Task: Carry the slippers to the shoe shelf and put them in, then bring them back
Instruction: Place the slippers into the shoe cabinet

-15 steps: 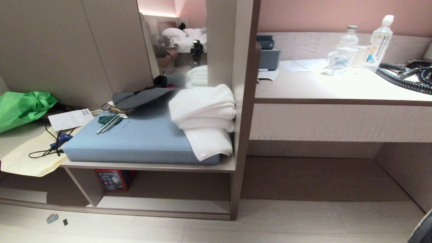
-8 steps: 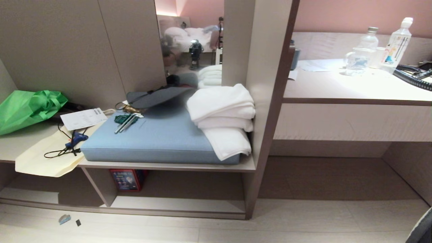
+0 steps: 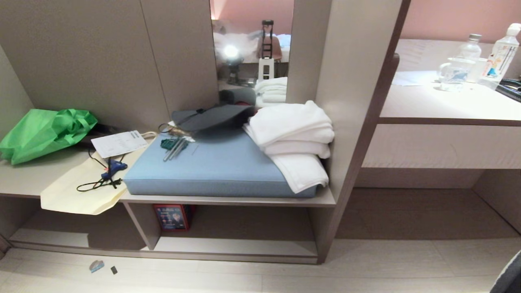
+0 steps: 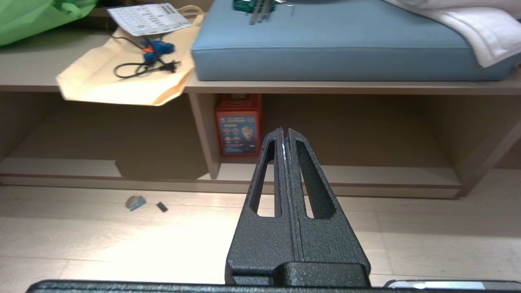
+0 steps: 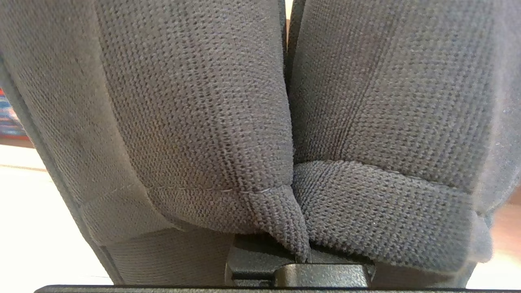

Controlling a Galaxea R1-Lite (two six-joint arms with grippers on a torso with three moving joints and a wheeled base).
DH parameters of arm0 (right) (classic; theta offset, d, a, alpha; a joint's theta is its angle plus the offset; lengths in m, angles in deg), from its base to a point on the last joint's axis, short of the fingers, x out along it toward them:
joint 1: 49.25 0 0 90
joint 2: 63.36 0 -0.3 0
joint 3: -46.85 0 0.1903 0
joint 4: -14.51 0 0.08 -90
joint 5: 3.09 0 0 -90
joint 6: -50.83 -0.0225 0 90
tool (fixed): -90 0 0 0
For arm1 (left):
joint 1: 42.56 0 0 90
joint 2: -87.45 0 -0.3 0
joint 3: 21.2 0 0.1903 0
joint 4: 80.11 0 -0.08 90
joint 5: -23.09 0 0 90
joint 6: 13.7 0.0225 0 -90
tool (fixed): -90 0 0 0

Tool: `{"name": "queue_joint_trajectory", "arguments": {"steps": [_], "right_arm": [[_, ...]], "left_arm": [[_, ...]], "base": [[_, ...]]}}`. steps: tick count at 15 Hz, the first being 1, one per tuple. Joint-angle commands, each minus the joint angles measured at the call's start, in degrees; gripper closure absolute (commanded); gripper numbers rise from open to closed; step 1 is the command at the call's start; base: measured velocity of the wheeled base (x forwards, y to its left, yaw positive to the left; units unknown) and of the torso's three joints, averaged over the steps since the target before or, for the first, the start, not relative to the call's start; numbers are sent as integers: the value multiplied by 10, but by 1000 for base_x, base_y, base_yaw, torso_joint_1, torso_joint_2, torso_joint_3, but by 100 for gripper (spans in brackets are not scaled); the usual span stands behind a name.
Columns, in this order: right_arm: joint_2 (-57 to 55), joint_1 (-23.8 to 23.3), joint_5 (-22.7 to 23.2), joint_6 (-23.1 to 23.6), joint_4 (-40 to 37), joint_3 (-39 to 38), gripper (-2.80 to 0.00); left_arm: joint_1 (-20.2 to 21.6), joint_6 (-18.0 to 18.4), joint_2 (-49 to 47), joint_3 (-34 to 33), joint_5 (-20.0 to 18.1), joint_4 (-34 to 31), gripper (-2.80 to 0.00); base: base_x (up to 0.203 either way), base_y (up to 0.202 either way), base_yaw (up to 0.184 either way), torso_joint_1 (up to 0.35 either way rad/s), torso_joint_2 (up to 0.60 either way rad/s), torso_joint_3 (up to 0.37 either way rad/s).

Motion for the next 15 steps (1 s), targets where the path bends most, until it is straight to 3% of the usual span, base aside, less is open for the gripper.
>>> {"name": "queue_joint_trajectory", "arguments": {"steps": [1, 15], "right_arm": [[-1, 0, 0, 0, 0, 0, 0], [-1, 0, 0, 0, -1, 1, 0]], "left_arm": [[0, 0, 0, 0, 0, 0, 0], [0, 0, 0, 0, 0, 0, 0]], "base": [[0, 196, -2, 7, 6, 1], [0, 195, -2, 2, 3, 4]]}}
